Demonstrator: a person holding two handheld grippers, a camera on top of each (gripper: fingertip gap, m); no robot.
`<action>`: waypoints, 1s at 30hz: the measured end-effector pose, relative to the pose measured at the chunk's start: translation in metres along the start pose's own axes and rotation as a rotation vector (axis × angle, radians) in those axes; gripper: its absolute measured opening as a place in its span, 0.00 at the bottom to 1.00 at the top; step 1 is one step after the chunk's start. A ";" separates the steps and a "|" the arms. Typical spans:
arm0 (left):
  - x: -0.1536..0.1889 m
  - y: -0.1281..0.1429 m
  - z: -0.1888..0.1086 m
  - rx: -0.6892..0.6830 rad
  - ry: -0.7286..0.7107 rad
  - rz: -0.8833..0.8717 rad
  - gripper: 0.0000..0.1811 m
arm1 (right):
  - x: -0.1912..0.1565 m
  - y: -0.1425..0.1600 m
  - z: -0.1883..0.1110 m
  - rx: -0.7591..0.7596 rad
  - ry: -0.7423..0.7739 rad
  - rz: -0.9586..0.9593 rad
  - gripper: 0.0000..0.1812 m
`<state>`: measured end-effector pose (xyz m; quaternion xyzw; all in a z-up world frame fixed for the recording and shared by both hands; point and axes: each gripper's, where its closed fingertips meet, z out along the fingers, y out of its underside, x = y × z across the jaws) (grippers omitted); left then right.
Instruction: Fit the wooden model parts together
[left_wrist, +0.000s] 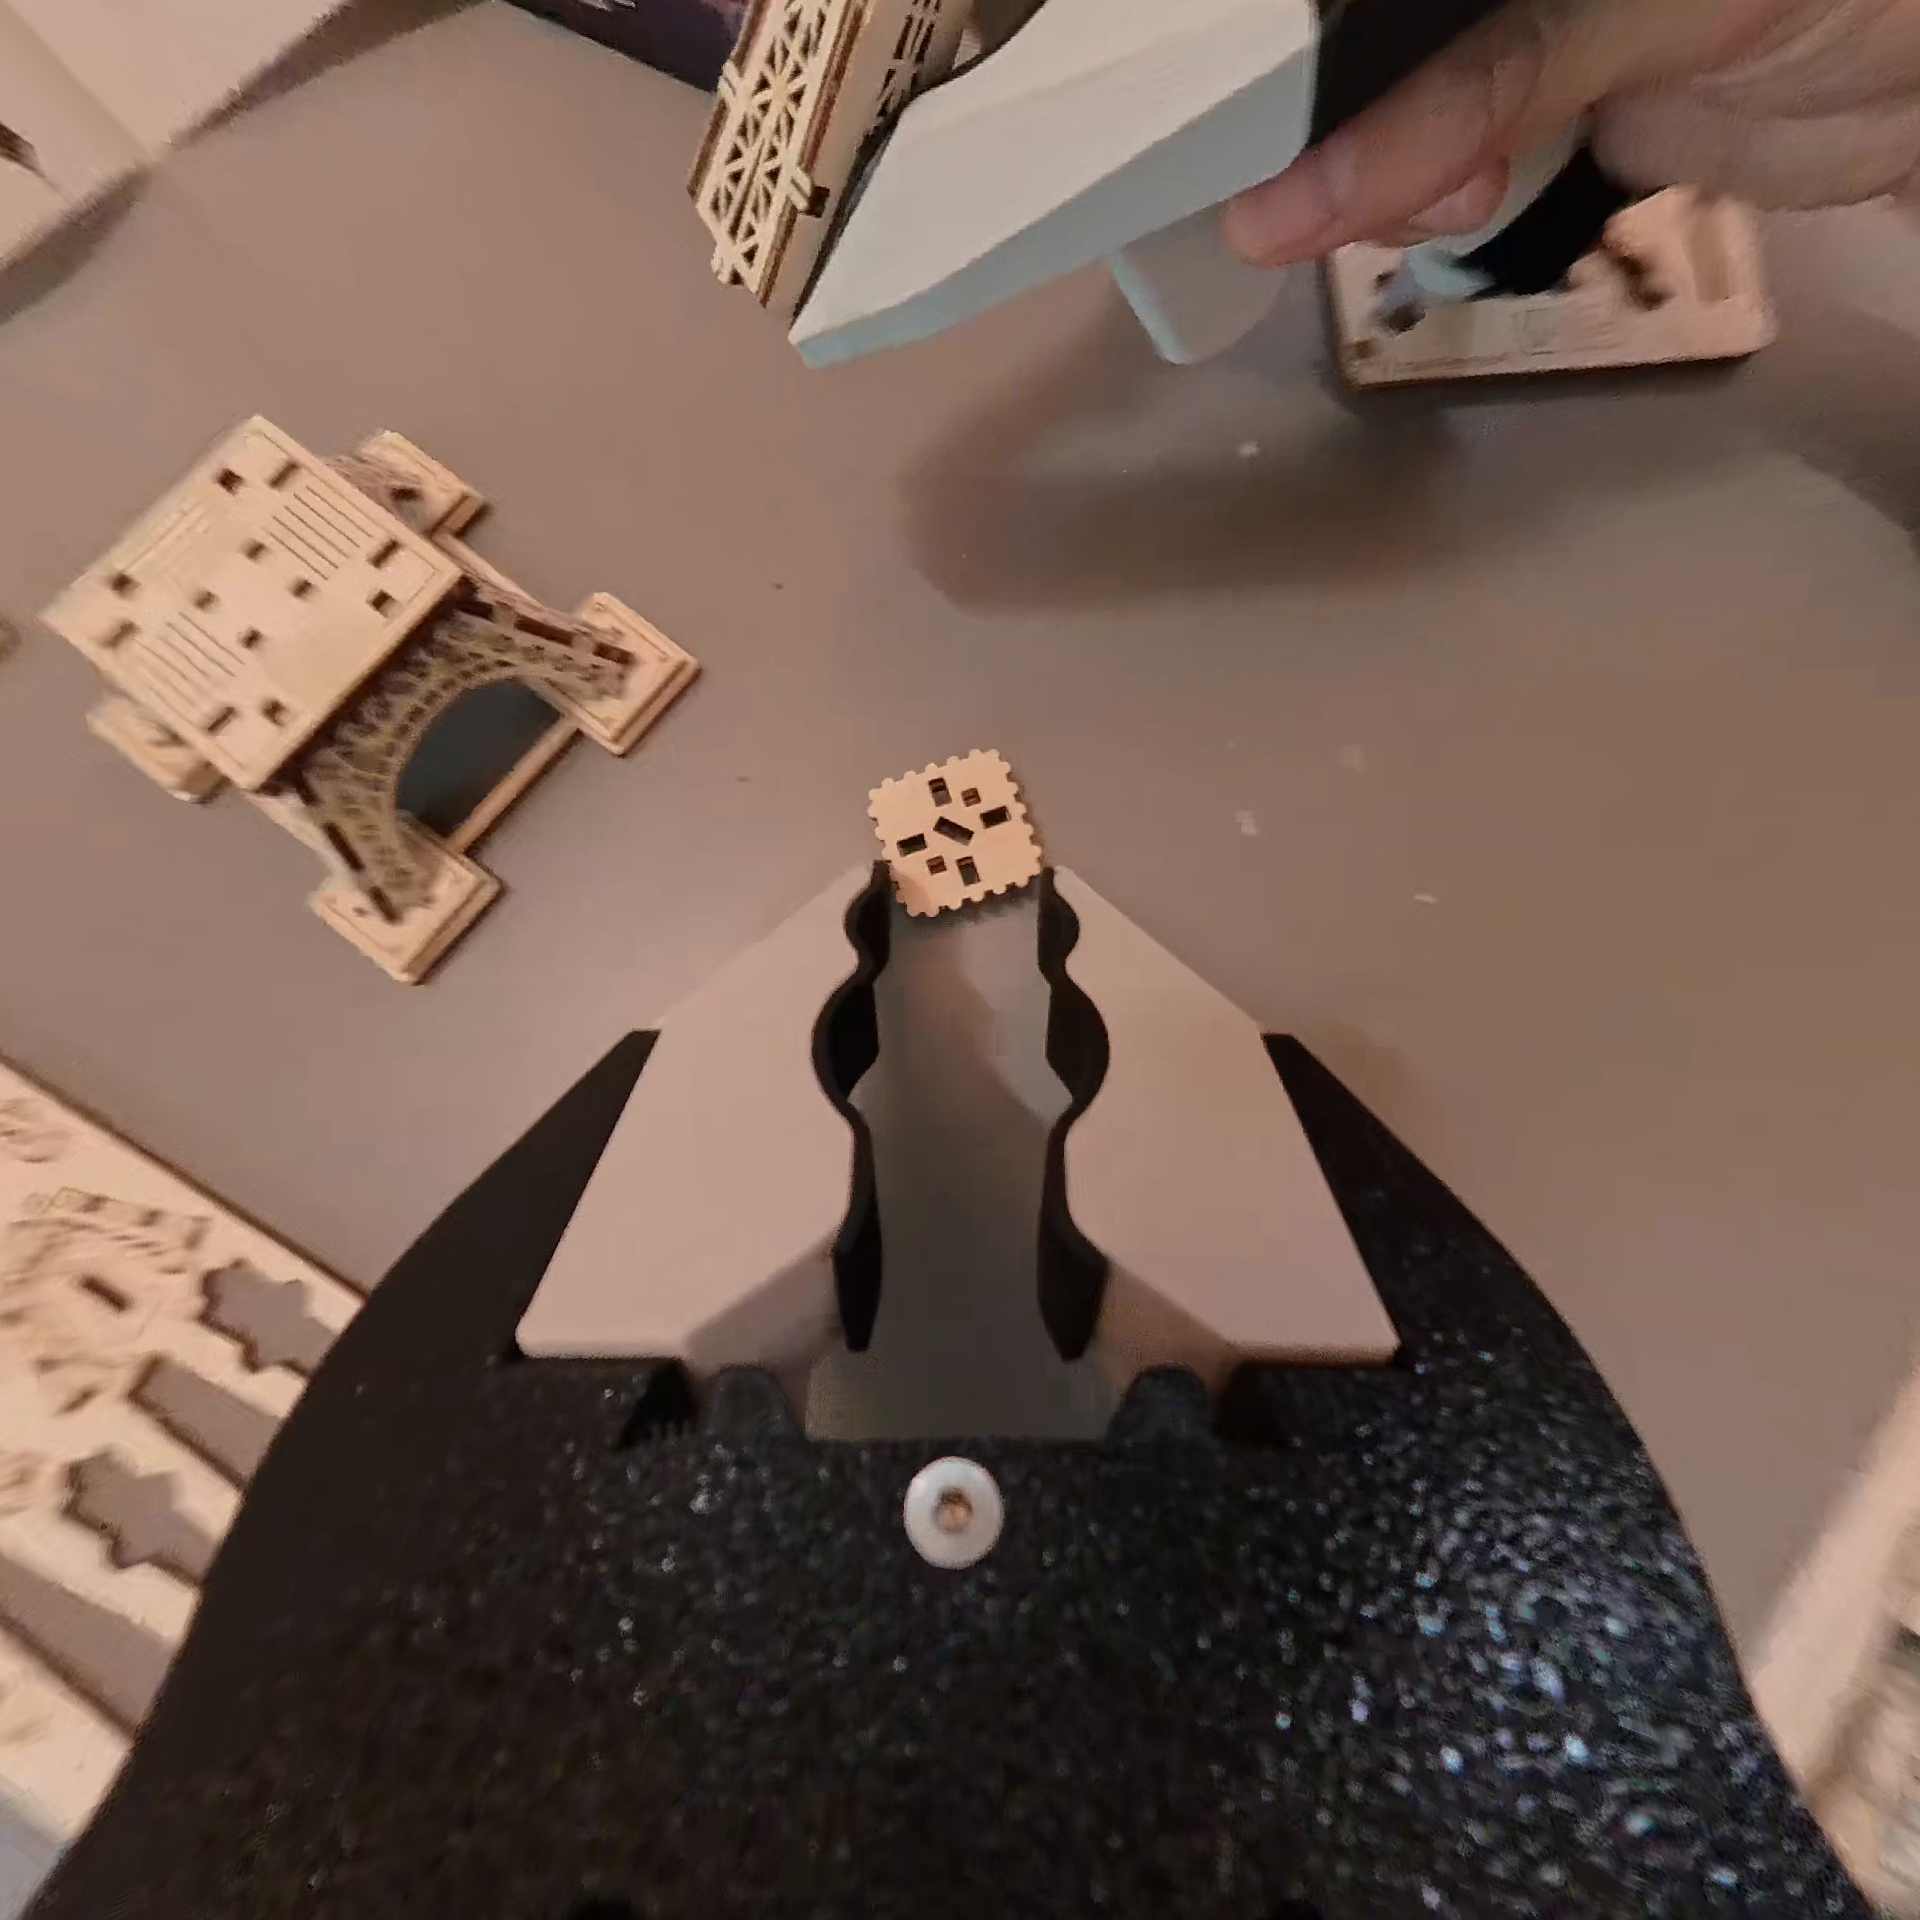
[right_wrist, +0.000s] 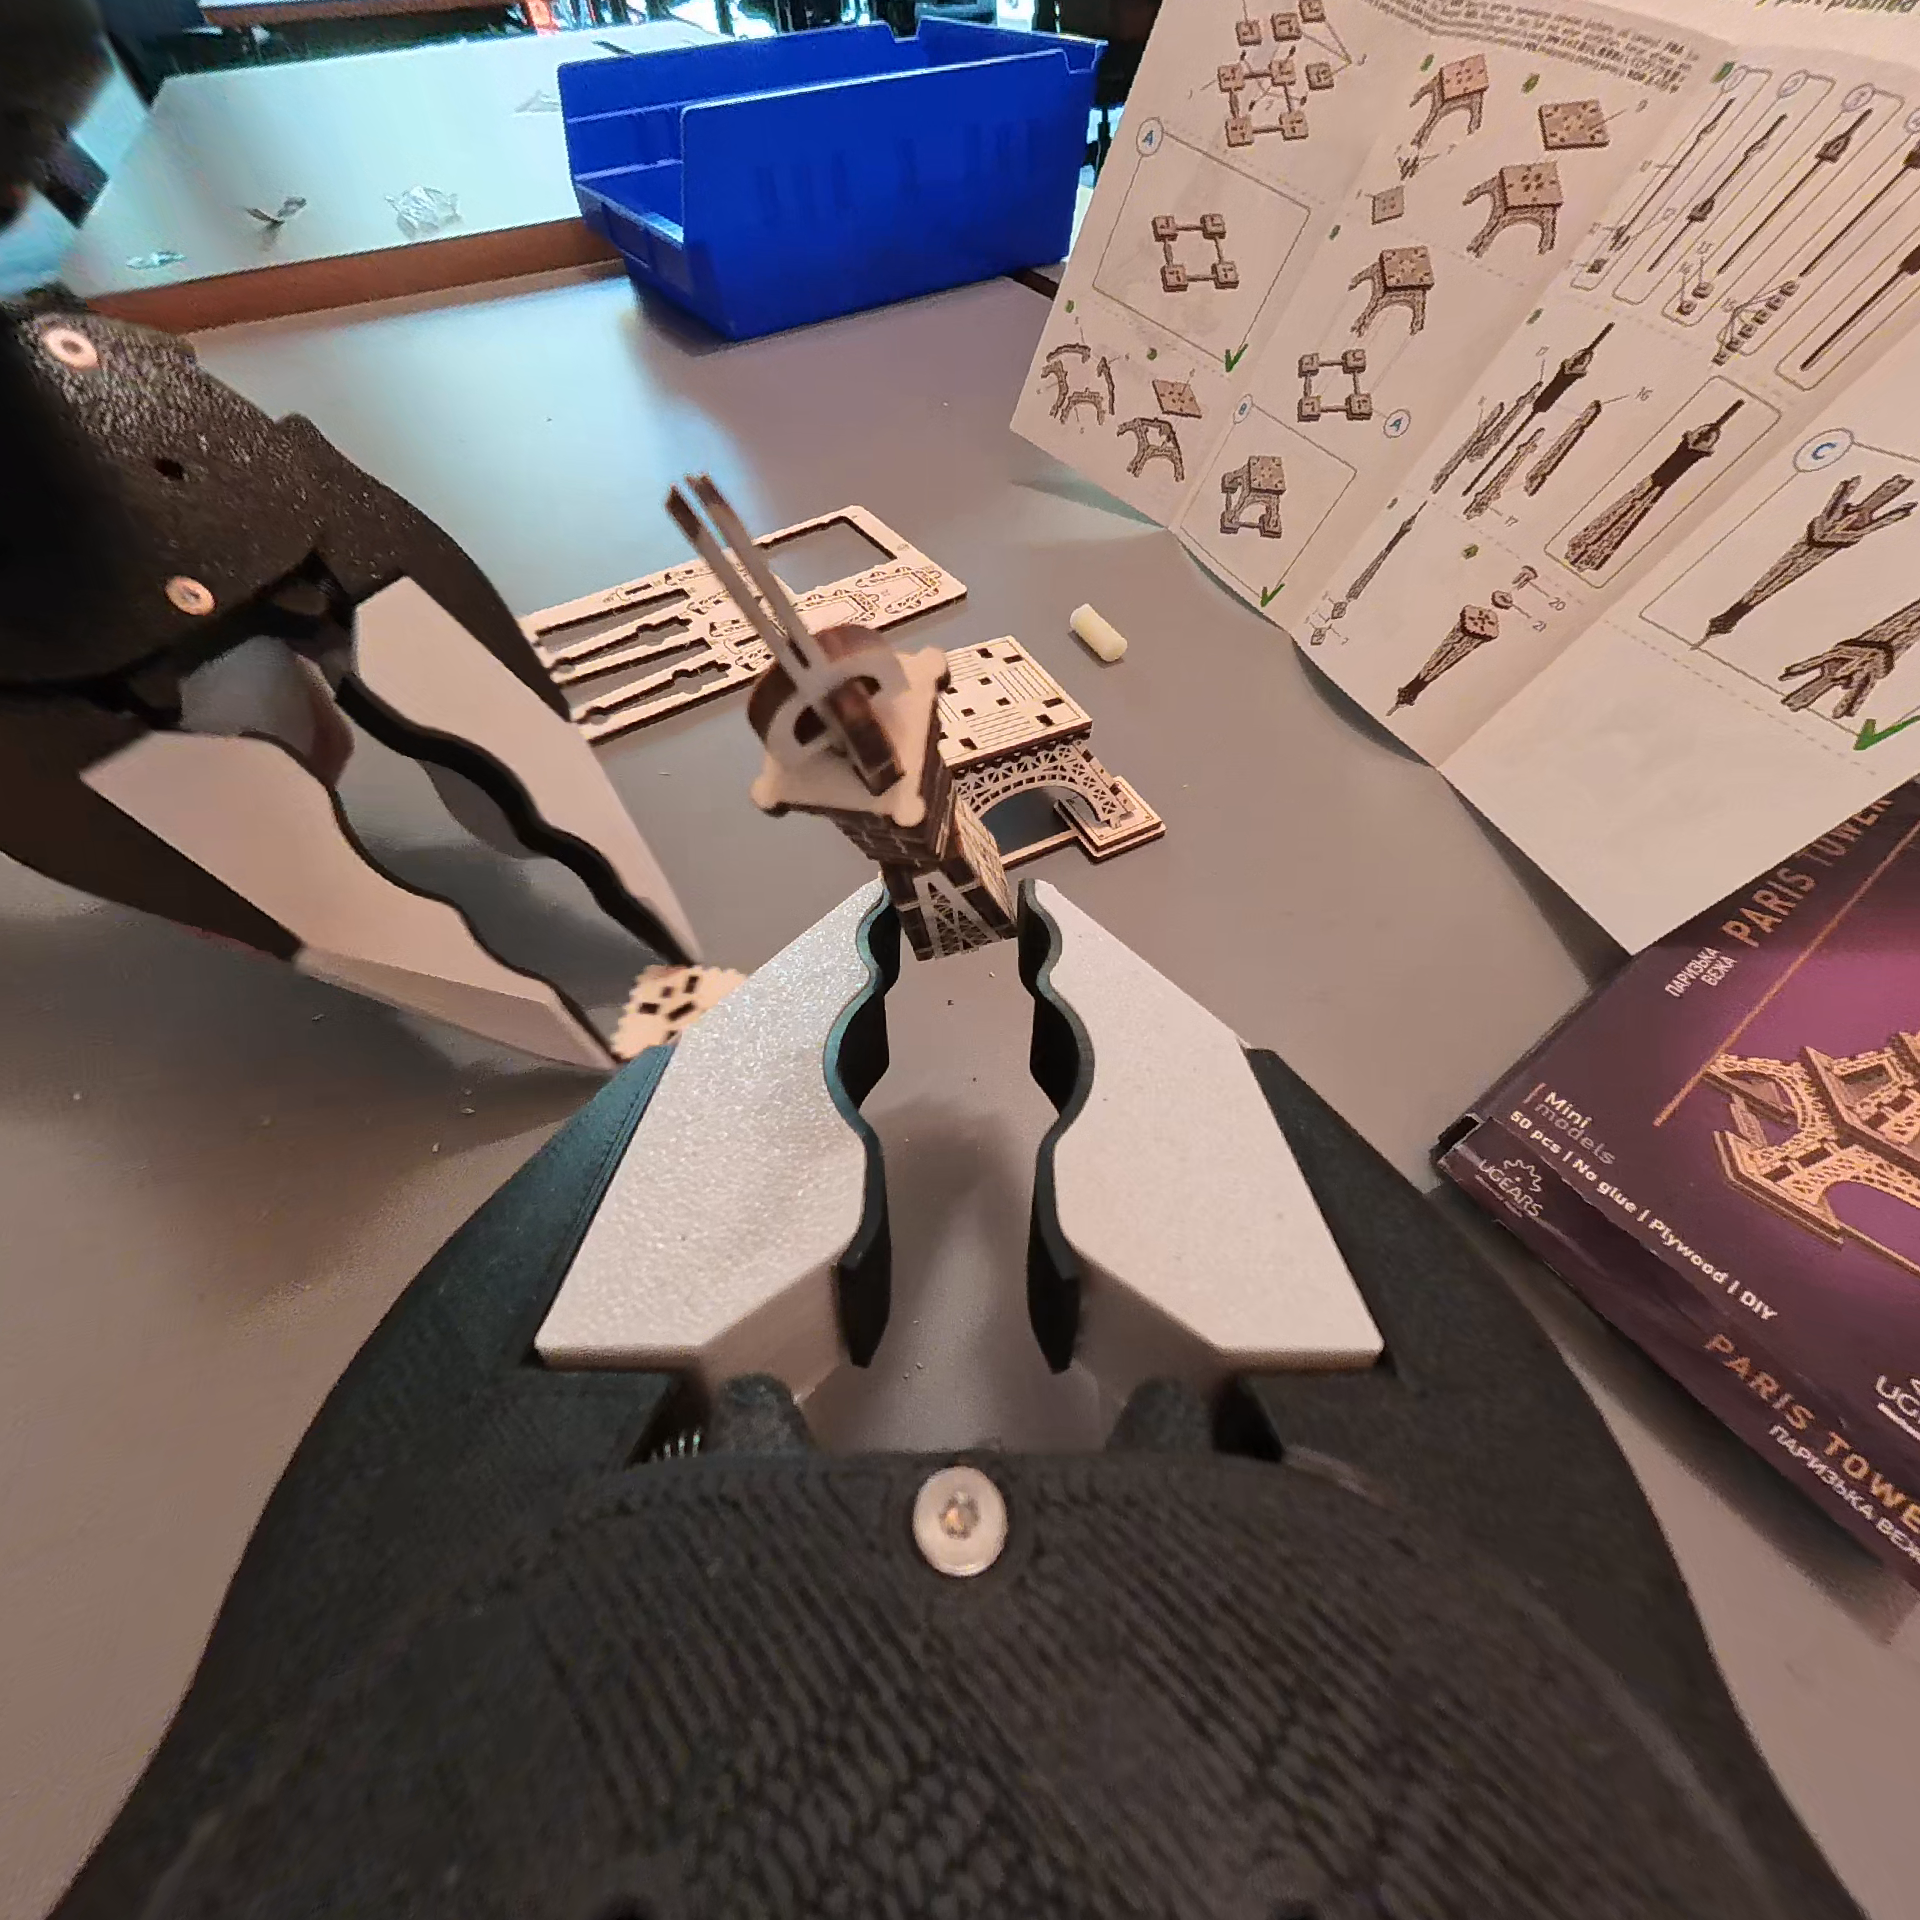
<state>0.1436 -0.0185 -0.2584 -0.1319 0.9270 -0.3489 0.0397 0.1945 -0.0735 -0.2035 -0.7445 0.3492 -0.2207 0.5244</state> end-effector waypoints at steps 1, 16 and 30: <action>0.009 -0.001 -0.006 0.016 0.086 -0.055 0.14 | 0.000 0.000 0.000 -0.001 0.001 0.001 0.11; -0.014 0.018 -0.059 0.170 0.729 -1.124 0.15 | -0.001 0.001 0.001 -0.009 -0.006 -0.007 0.11; -0.046 0.047 -0.067 0.309 0.596 -1.476 0.15 | -0.002 0.002 0.001 -0.015 -0.008 -0.014 0.11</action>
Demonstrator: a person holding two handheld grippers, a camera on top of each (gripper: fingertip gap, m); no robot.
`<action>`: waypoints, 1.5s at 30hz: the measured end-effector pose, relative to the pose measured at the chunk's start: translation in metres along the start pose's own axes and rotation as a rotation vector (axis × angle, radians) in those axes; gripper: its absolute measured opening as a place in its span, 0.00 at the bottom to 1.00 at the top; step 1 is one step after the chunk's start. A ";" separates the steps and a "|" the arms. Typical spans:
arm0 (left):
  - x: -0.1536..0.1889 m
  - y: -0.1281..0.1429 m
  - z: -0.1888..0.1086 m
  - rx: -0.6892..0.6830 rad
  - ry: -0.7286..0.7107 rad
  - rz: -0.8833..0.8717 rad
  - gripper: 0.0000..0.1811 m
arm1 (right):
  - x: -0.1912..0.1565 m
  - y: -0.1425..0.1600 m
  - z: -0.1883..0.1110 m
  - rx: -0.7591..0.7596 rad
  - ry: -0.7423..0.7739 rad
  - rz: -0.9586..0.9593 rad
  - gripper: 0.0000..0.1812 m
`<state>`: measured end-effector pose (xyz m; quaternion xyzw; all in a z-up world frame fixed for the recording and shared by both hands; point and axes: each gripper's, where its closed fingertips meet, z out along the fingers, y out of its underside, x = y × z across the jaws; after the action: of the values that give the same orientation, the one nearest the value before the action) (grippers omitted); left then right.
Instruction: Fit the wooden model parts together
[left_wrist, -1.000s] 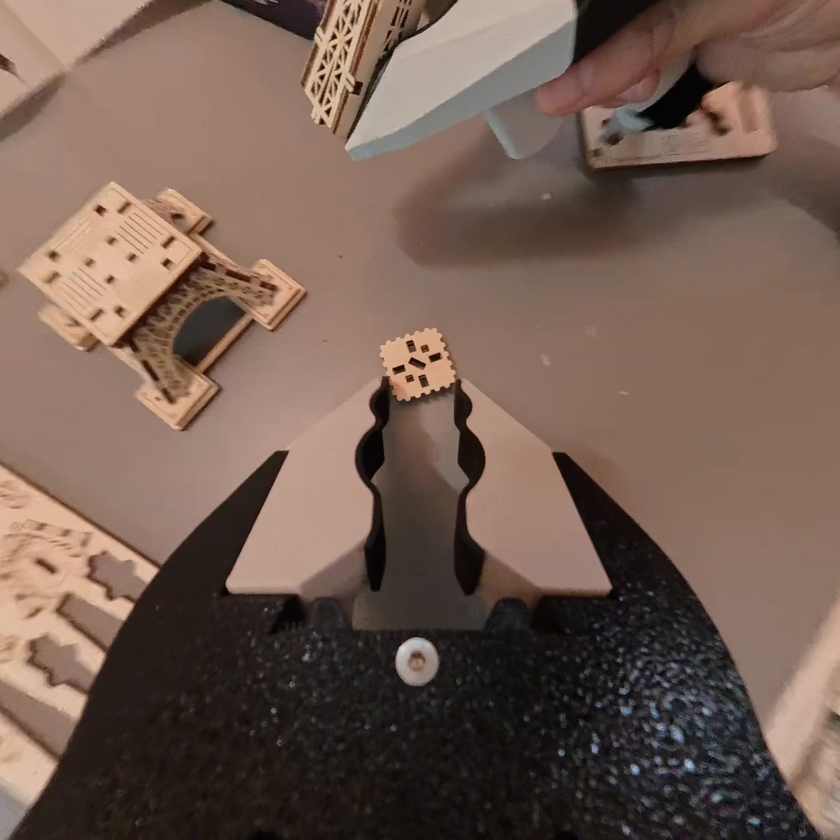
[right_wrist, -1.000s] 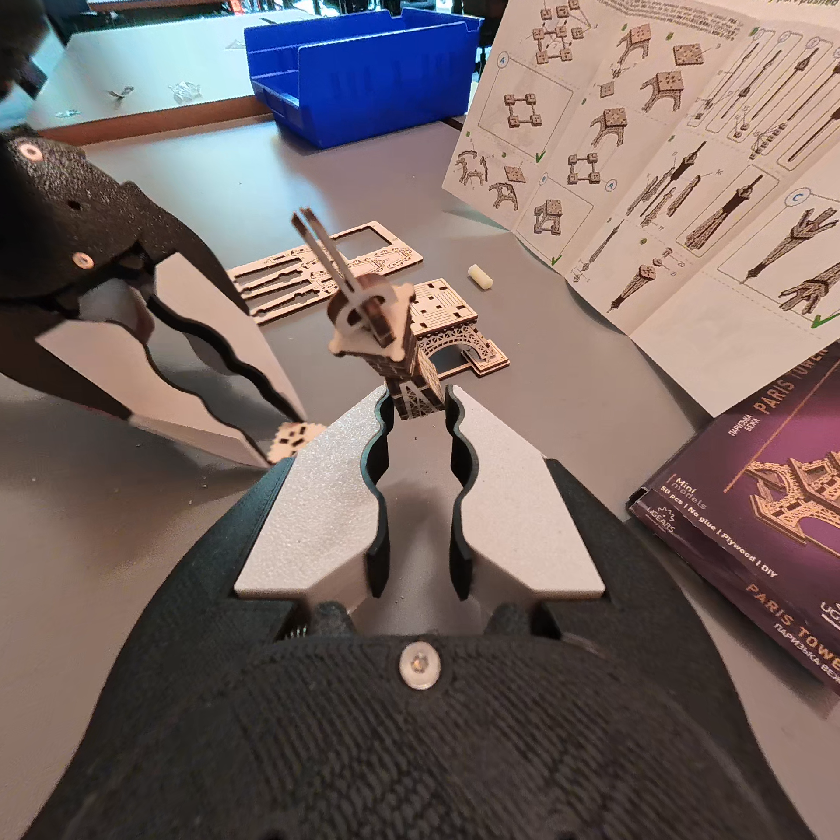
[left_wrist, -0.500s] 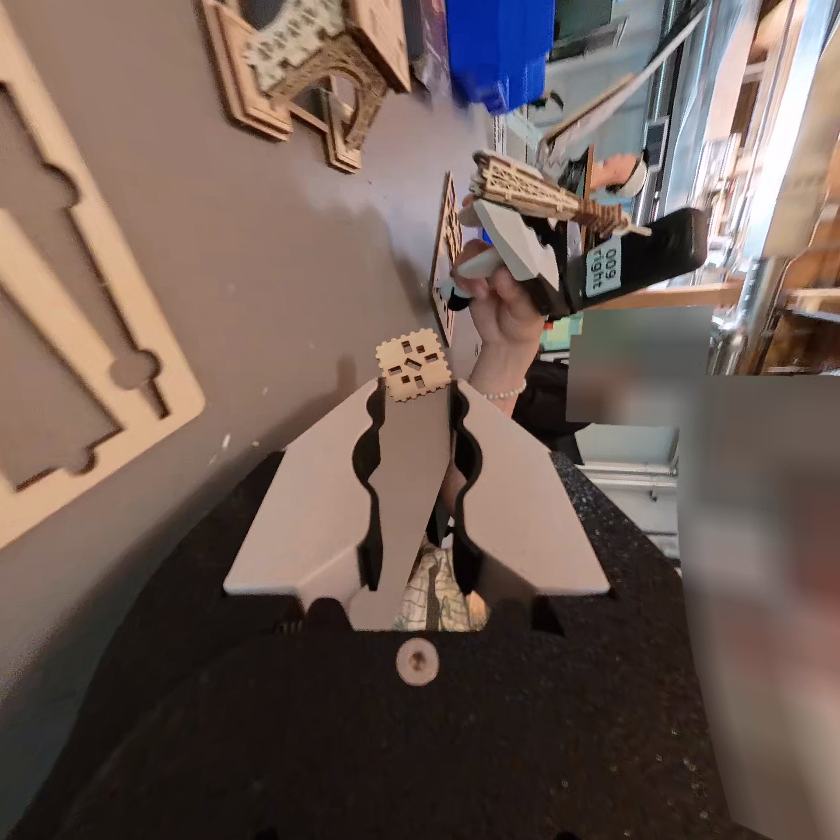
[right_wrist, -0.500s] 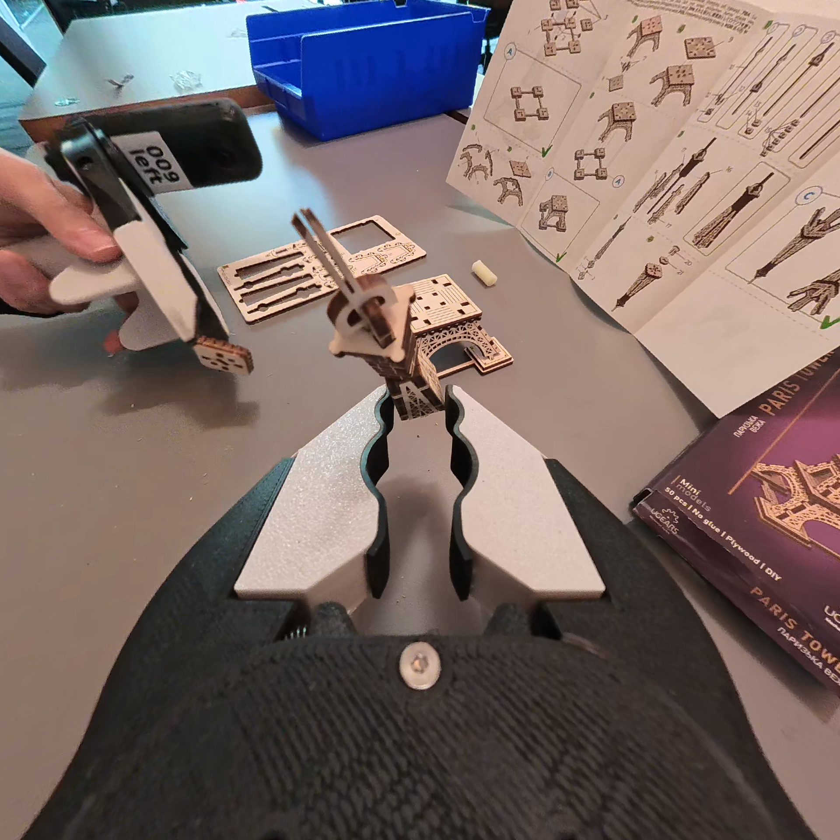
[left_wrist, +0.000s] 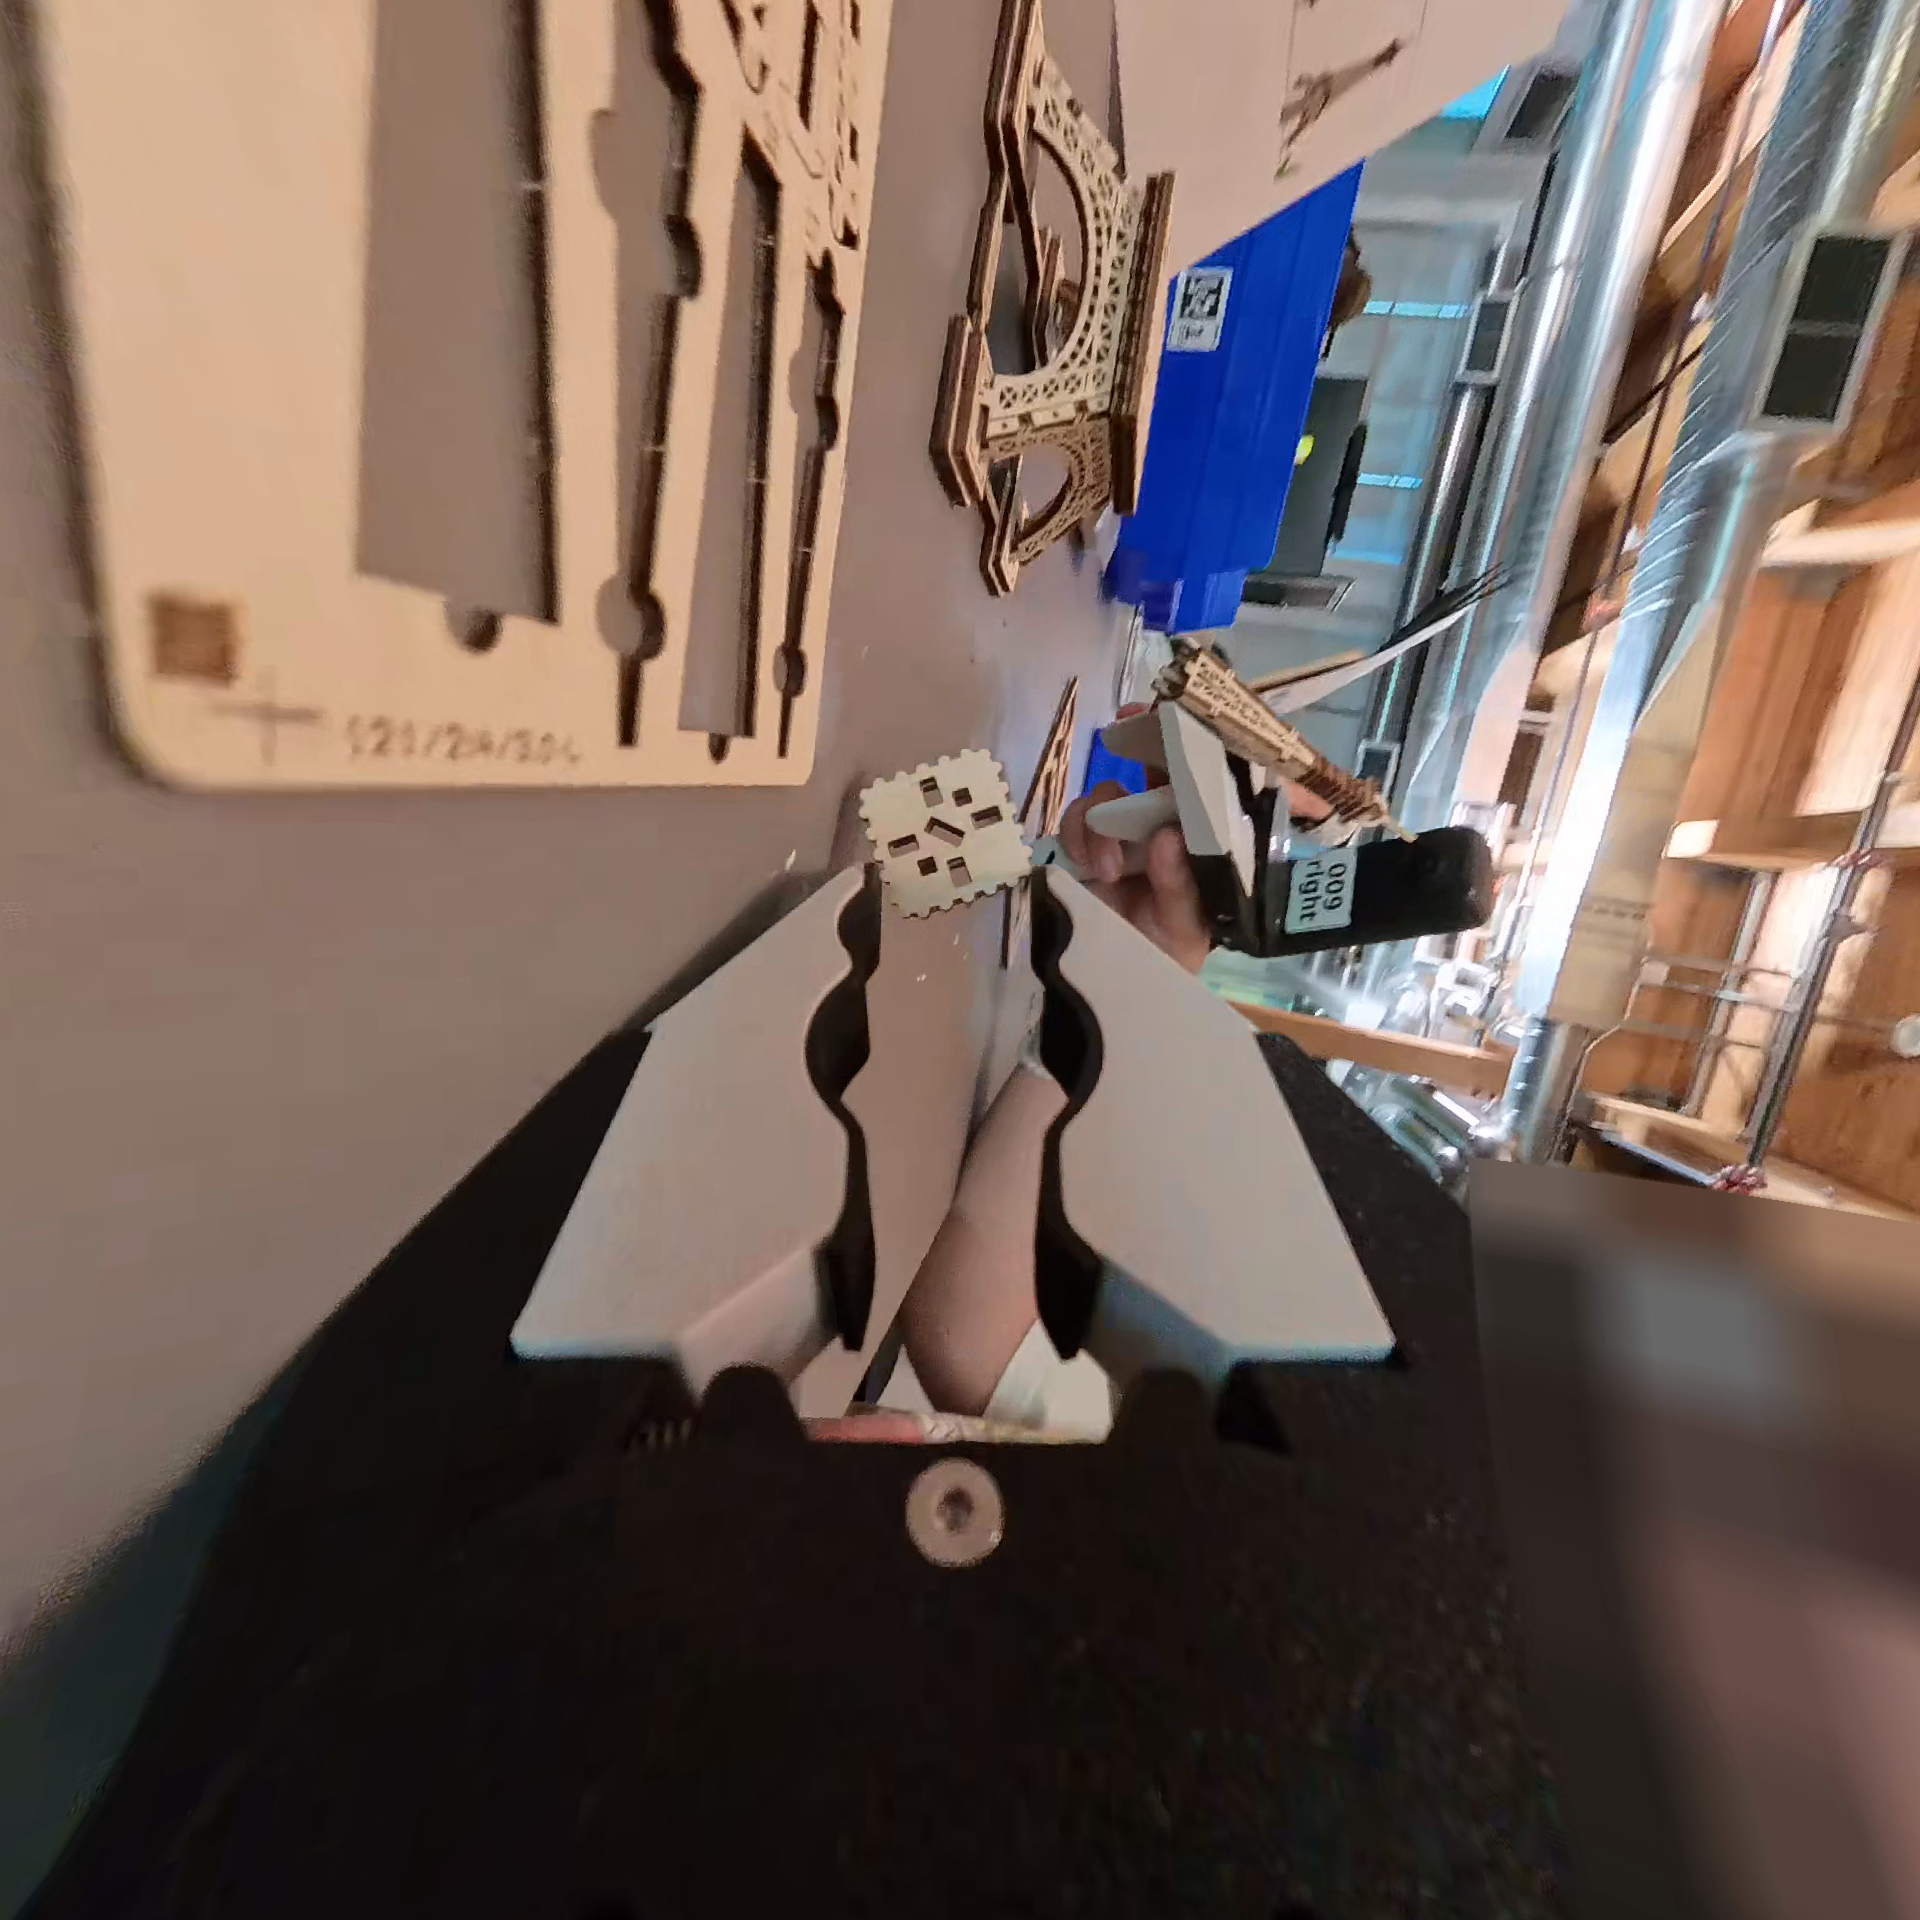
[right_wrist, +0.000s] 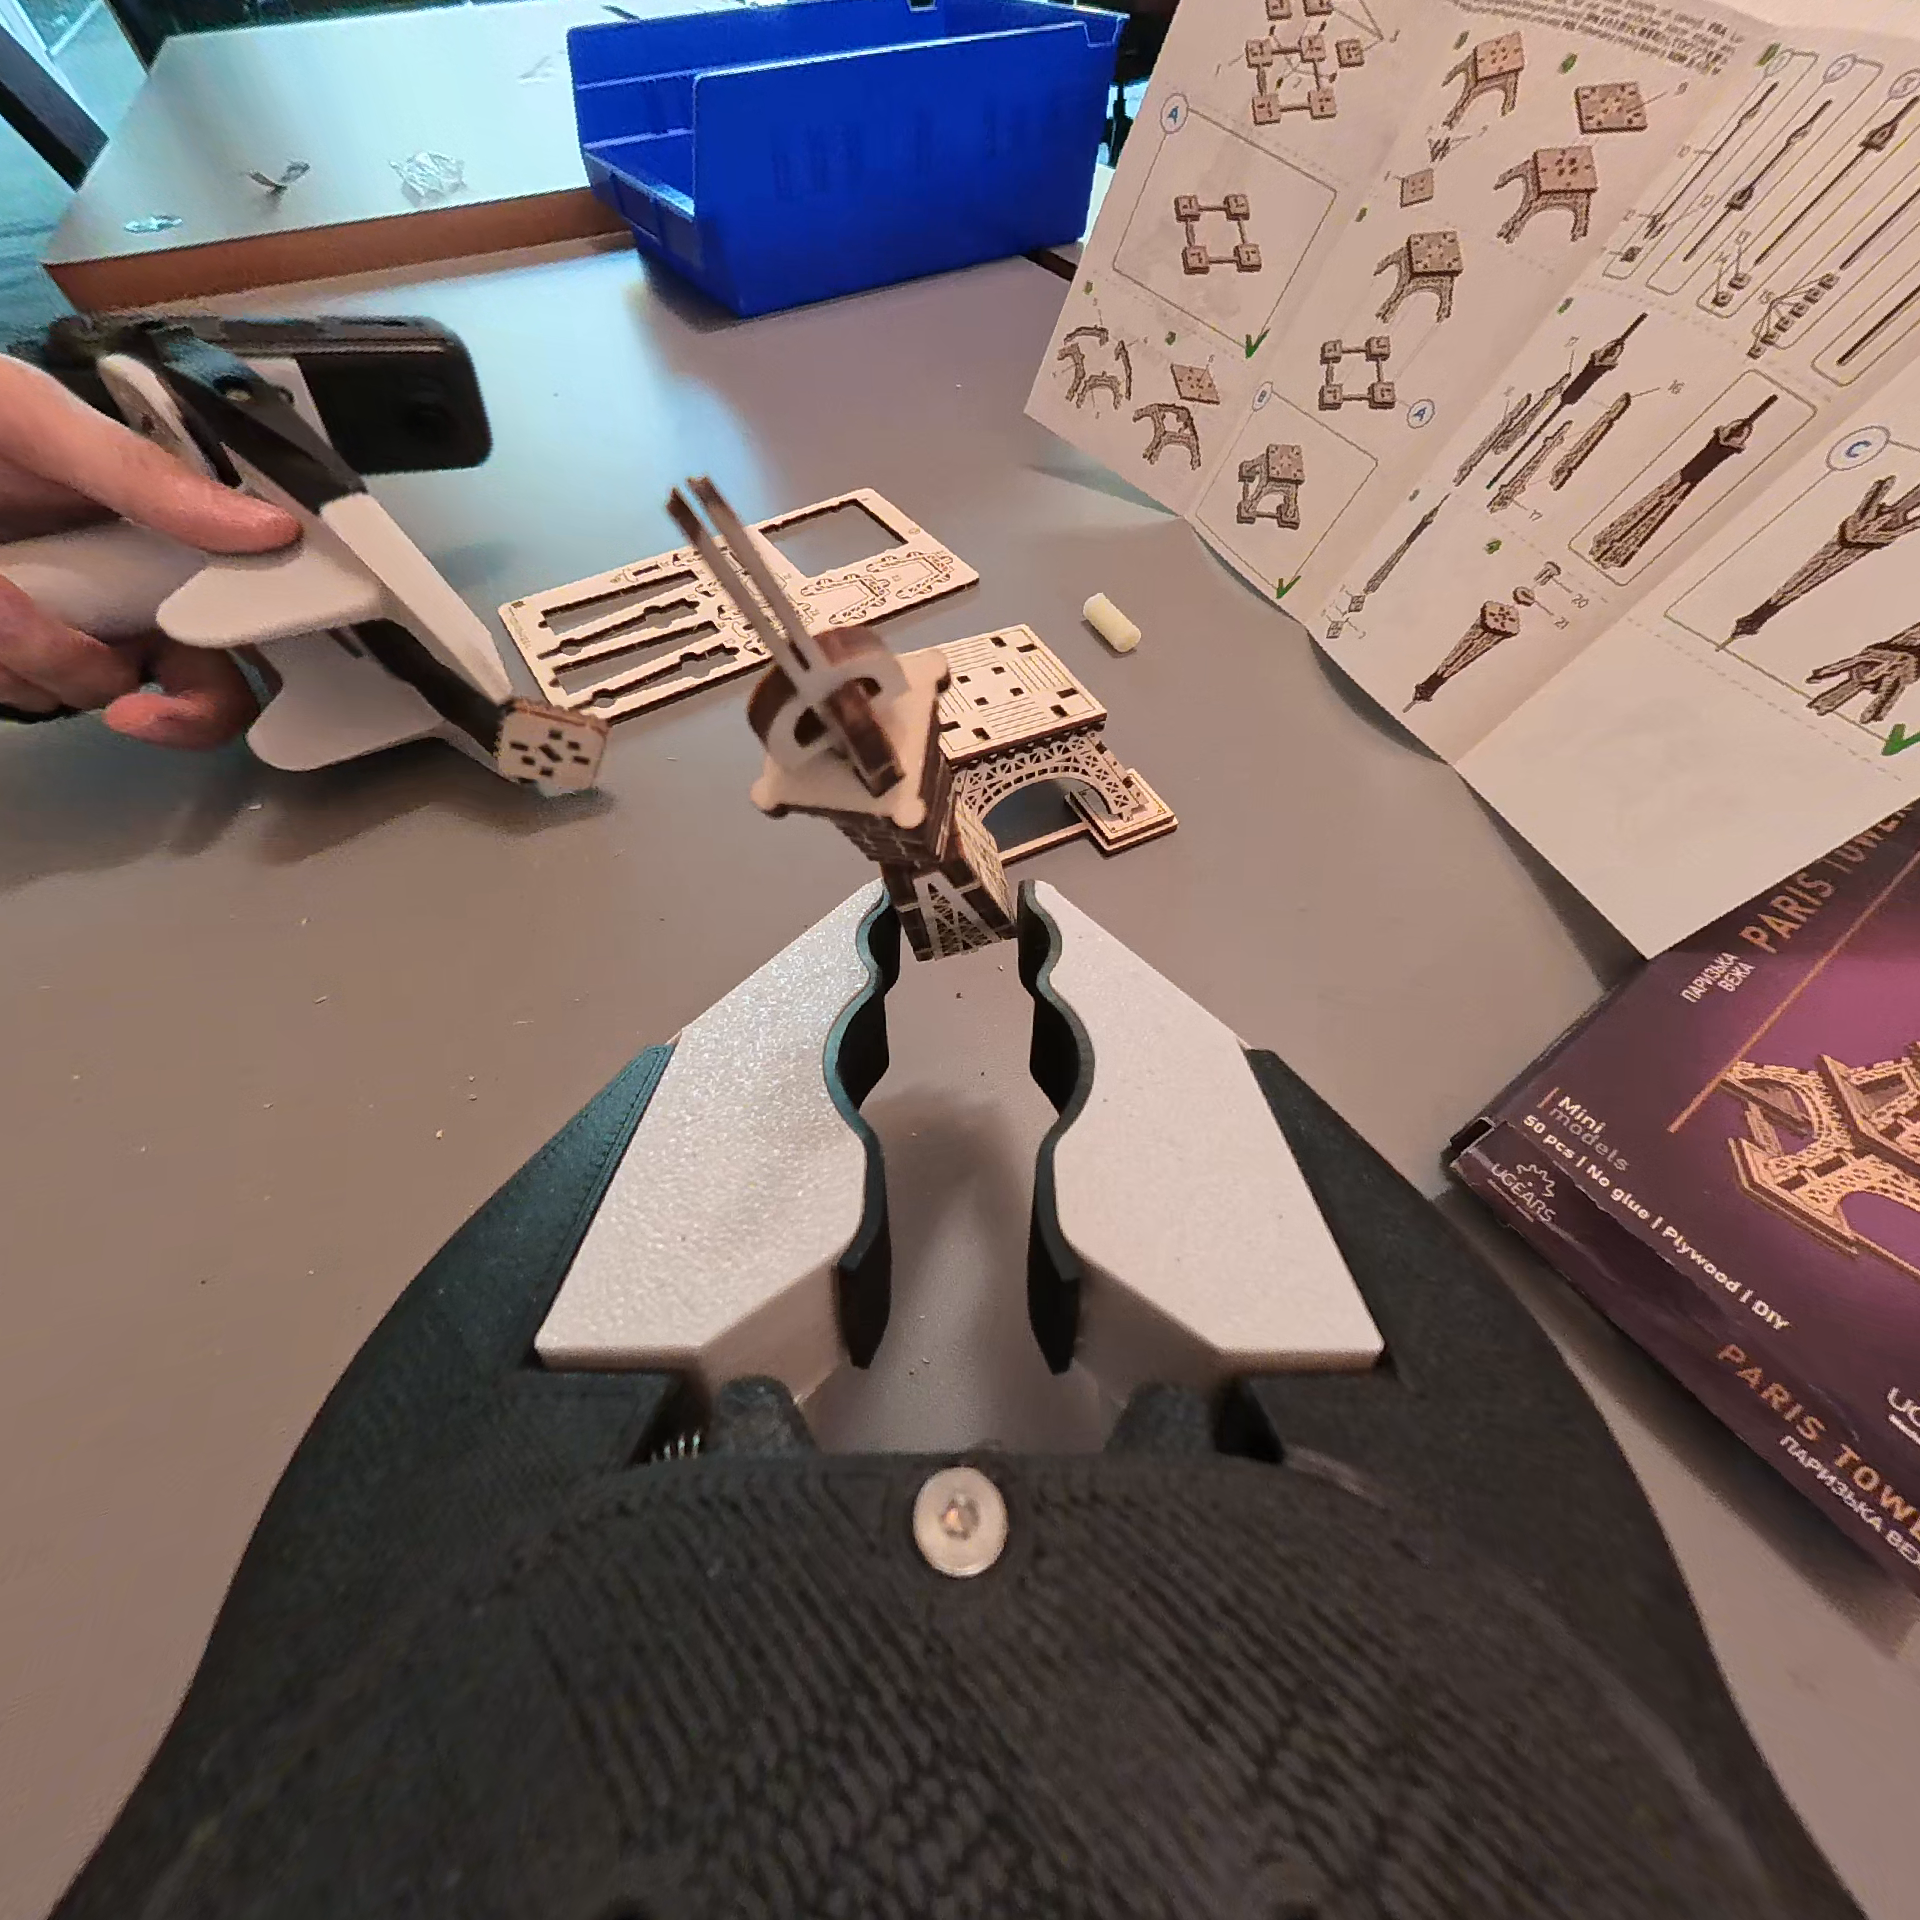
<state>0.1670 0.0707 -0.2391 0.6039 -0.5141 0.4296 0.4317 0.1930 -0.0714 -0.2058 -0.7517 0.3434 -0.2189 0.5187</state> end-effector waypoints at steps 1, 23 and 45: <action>0.001 0.000 -0.003 0.020 0.017 -0.019 0.15 | 0.000 0.000 0.000 0.000 0.000 -0.001 0.11; -0.017 -0.006 -0.046 -0.096 -0.756 1.201 0.38 | -0.002 0.003 0.003 -0.027 0.001 -0.021 0.11; 0.050 -0.002 0.016 -0.100 -1.285 2.733 0.12 | -0.002 0.003 0.003 -0.029 0.002 -0.024 0.11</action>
<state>0.1752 0.0428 -0.1953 -0.2600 -0.7735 0.1423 -0.5603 0.1926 -0.0685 -0.2100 -0.7630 0.3381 -0.2206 0.5048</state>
